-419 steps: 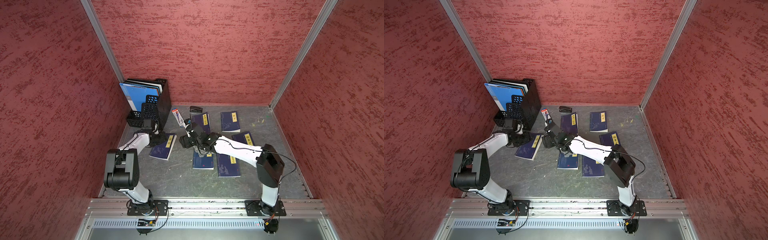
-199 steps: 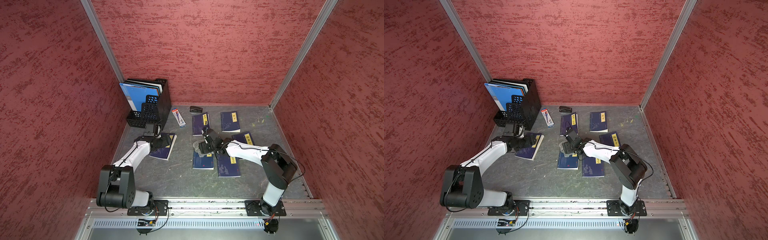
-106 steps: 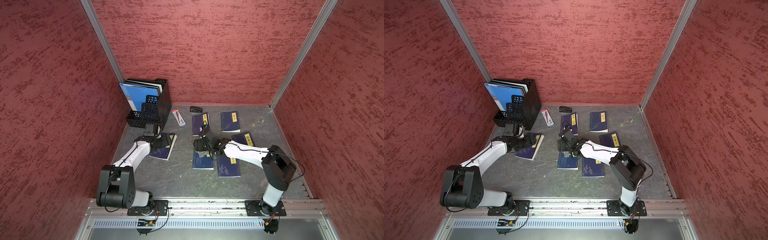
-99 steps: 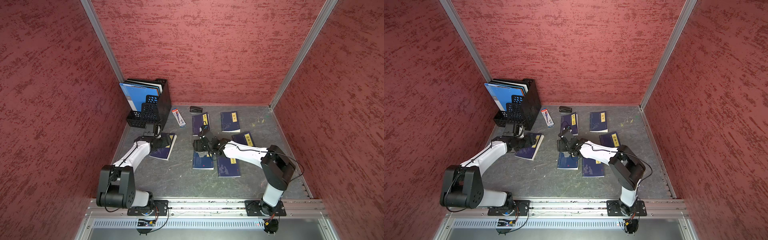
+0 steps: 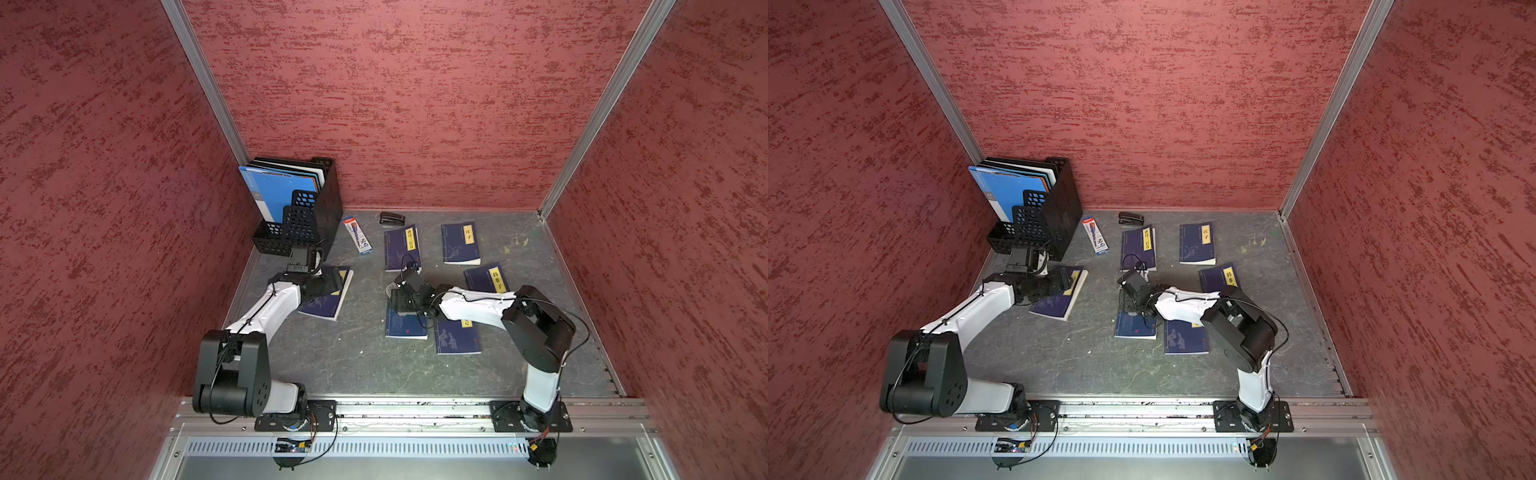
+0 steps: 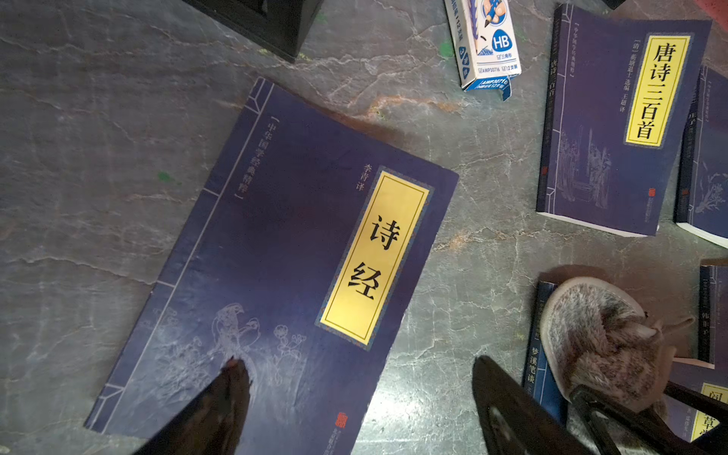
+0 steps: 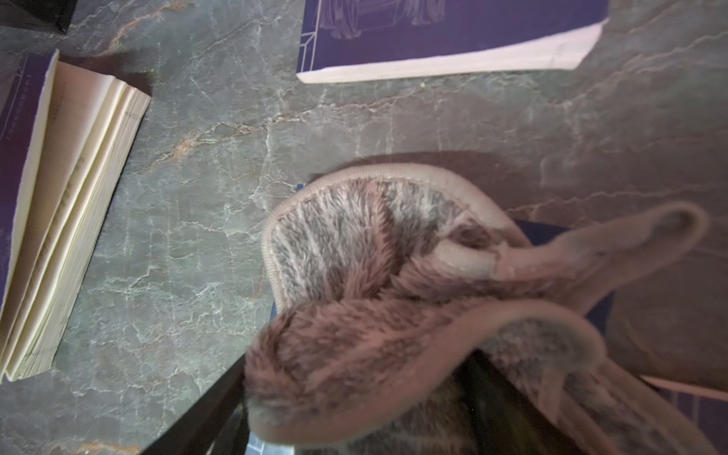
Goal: Wipe the cover of the book
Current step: Wipe the dirt from the cover of the book.
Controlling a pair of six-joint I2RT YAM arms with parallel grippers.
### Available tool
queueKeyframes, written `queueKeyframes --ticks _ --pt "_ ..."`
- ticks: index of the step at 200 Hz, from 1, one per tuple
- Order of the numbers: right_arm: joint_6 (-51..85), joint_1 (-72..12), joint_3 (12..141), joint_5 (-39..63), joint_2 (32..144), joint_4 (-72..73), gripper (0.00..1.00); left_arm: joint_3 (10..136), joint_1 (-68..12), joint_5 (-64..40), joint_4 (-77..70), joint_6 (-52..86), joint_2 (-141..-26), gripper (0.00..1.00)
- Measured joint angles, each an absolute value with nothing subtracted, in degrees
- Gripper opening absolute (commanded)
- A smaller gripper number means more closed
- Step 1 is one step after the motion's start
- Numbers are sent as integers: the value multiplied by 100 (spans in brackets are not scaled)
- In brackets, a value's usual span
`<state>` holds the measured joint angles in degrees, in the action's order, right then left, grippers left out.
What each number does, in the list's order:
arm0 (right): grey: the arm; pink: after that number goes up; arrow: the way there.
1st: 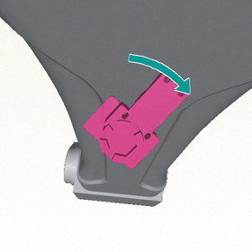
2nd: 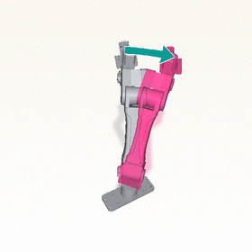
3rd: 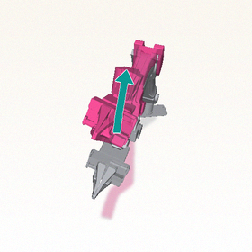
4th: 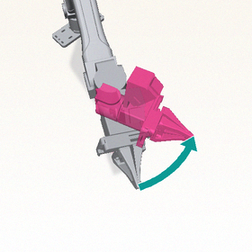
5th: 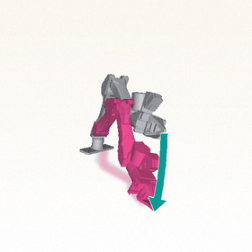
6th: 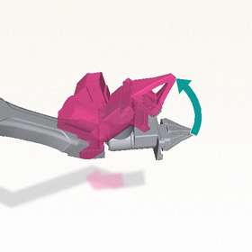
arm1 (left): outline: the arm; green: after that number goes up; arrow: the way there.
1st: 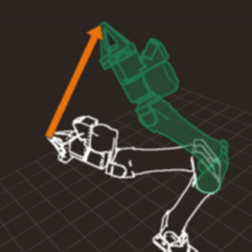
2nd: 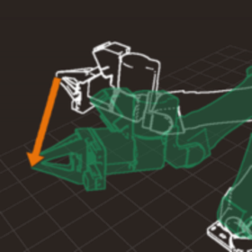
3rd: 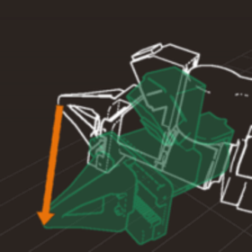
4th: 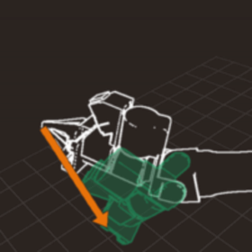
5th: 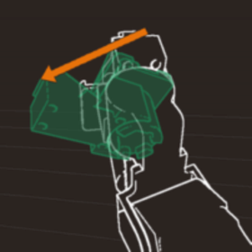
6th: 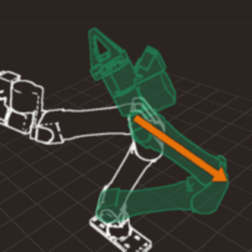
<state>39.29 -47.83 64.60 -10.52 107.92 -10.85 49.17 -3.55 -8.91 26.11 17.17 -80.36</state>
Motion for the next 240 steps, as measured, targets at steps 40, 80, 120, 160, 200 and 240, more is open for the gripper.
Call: queueKeyframes --ticks 40,80,120,160,200,240 --pt "3819 -4779 6333 -1192 10792 -1015 50 4917 -355 -891 2611 1717 -8036 89" --pt "3546 -4772 5935 -1151 10615 -705 22 4917 -355 -888 2613 1719 -8036 89" --pt "3323 -4759 5293 -534 10101 -515 18 4917 -360 -886 2626 1721 -8014 89" --pt "3188 -4838 4635 93 9474 -563 14 4917 -381 -880 2655 1728 -7959 89" --pt "2989 -4718 4722 110 9544 -624 14 4917 -388 -882 2655 1732 -7959 89" --pt "2495 -4021 5682 104 10422 -495 14 4917 -410 -878 2665 1763 -7931 89"
